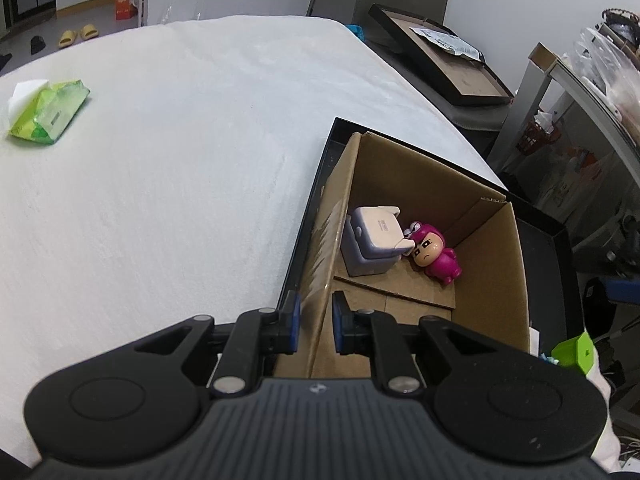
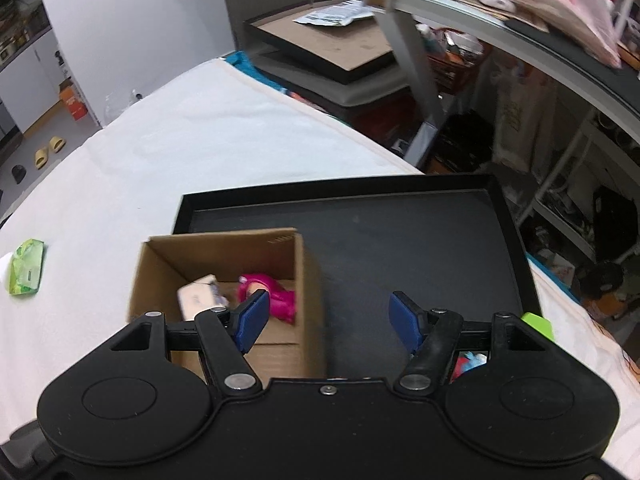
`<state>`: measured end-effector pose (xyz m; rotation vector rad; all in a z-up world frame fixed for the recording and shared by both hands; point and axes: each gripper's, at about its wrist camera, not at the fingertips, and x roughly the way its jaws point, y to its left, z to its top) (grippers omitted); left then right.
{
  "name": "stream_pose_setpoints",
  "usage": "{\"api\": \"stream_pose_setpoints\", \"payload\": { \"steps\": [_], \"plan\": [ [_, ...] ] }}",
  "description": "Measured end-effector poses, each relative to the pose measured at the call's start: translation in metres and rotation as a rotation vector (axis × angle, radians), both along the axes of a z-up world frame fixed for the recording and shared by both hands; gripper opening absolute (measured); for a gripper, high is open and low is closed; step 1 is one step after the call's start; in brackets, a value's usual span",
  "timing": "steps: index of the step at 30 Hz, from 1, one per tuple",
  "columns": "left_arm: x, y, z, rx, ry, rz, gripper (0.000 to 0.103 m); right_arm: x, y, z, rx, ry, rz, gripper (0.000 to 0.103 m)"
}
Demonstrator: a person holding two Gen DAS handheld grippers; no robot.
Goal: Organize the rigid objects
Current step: 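Move the right gripper to the blue-red mug figure and grasp it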
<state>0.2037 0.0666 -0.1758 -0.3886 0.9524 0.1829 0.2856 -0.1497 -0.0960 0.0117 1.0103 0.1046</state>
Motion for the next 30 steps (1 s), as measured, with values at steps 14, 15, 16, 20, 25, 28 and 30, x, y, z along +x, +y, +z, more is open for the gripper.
{"api": "stream_pose_setpoints", "payload": {
  "steps": [14, 15, 16, 20, 25, 28, 30],
  "plan": [
    [0.008, -0.009, 0.001, 0.044, 0.051, -0.008, 0.02, -0.011, -0.076, -0.018, 0.046, 0.048, -0.086, 0.066],
    [0.009, -0.01, 0.001, 0.048, 0.055, -0.008, 0.023, -0.012, -0.081, -0.019, 0.049, 0.053, -0.092, 0.066],
    [0.009, -0.01, 0.001, 0.051, 0.059, -0.008, 0.024, -0.012, -0.087, -0.022, 0.054, 0.06, -0.101, 0.066],
    [0.009, -0.014, 0.002, 0.064, 0.069, -0.003, 0.037, -0.012, -0.107, -0.032, 0.072, 0.082, -0.132, 0.066],
    [0.011, -0.019, 0.004, 0.092, 0.071, -0.006, 0.044, -0.013, -0.125, -0.049, 0.099, 0.111, -0.157, 0.066],
    [0.012, -0.023, 0.004, 0.103, 0.077, -0.016, 0.05, -0.013, -0.133, -0.059, 0.11, 0.128, -0.165, 0.066],
    [0.012, -0.026, 0.005, 0.118, 0.076, -0.022, 0.054, -0.011, -0.139, -0.065, 0.116, 0.139, -0.172, 0.066]
  ]
}}
